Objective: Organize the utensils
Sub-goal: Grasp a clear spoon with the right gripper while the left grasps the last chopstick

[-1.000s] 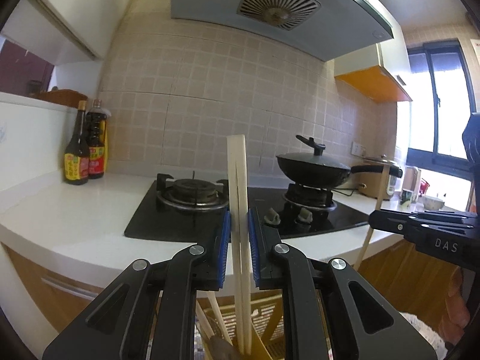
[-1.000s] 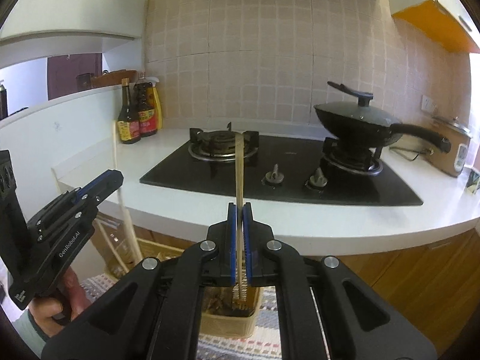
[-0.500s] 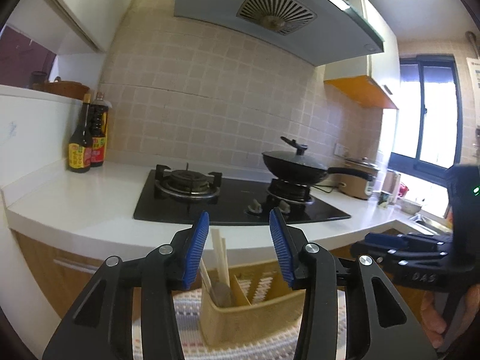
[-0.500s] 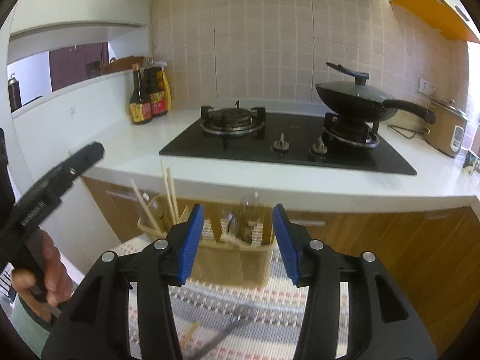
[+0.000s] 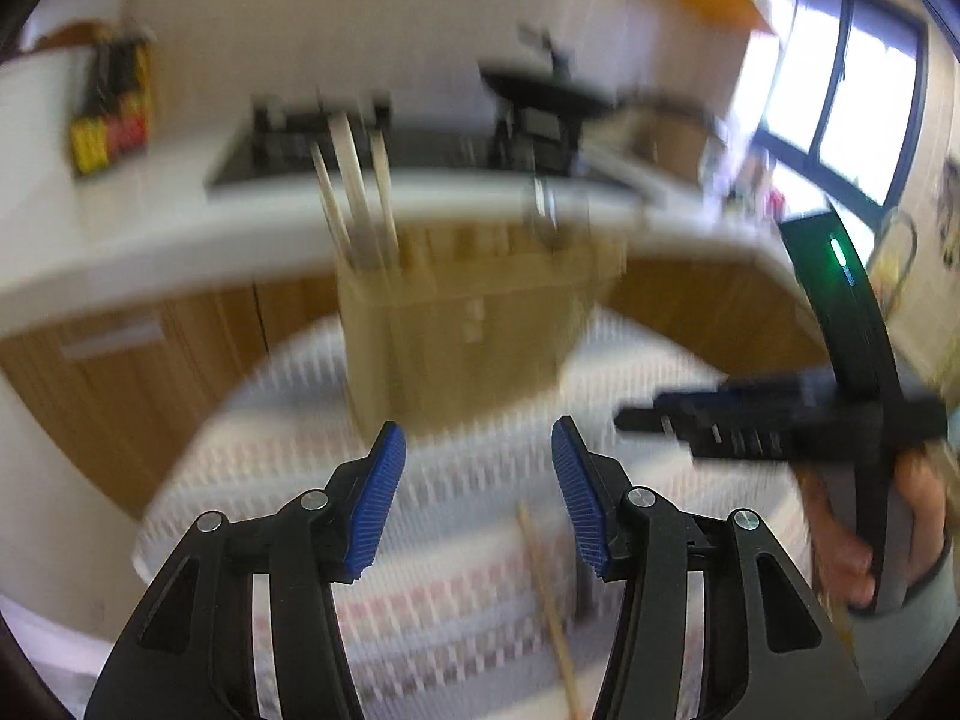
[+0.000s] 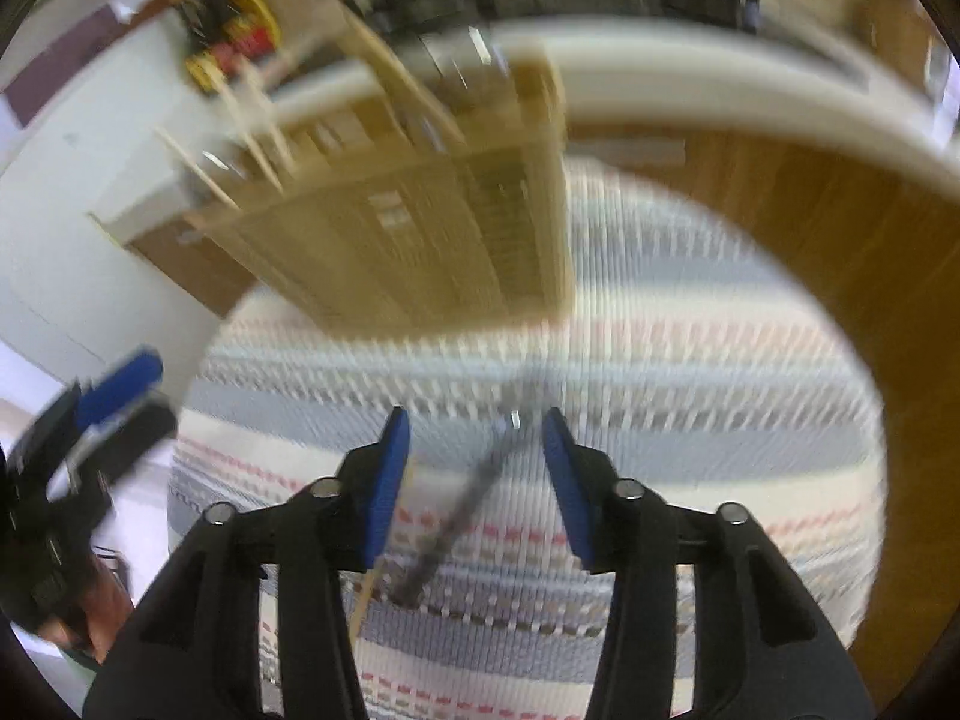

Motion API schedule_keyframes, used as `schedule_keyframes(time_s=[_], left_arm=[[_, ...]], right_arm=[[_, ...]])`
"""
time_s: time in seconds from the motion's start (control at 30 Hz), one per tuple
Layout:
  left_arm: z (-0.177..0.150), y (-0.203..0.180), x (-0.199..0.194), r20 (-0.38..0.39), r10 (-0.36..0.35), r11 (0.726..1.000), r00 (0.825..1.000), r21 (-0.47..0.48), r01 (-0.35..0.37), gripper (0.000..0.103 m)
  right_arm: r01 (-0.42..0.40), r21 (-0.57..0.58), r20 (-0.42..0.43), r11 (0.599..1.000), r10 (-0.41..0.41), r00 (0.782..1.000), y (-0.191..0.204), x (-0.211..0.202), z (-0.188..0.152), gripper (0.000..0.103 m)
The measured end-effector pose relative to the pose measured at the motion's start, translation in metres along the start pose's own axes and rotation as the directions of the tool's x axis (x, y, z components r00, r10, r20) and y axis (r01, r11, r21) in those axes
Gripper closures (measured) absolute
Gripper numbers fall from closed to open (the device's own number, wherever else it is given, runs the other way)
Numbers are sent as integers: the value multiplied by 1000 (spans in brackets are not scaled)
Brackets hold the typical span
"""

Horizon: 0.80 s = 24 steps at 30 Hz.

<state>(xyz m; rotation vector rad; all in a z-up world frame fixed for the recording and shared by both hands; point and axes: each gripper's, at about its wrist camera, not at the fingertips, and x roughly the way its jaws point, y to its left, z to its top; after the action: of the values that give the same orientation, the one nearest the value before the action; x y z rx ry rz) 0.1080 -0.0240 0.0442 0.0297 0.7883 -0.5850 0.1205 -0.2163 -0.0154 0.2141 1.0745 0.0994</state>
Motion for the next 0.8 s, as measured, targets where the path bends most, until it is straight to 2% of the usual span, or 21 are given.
schedule_keyframes(time_s=[0.1,0.2,0.27,0.43,0.6,0.8], left_arm=[[-23,-6,32,-160,-13,999,987,50,21,55],[-41,-16,55,-261,-24,994,965,97,51,56],[-51,-21,68,-311,-21,991,950,116,60,62],[-65,-28,83,-374,-21,988,927,131,76,65],[-70,-33,86,-372,23,986,928,161,40,66],[-71,-43,93,-371,49,986,927,165,14,68]], right_arm=[[-5,54,-75,999,9,997,-11,32,-5,72],[1,86,-107,996,8,994,-14,51,-8,76],[1,101,-114,995,11,993,-12,57,-7,78],[60,79,-100,995,-52,994,0,65,-11,79],[145,4,-64,989,-145,987,18,72,-15,87],[121,-45,-78,992,-124,989,17,67,-29,94]])
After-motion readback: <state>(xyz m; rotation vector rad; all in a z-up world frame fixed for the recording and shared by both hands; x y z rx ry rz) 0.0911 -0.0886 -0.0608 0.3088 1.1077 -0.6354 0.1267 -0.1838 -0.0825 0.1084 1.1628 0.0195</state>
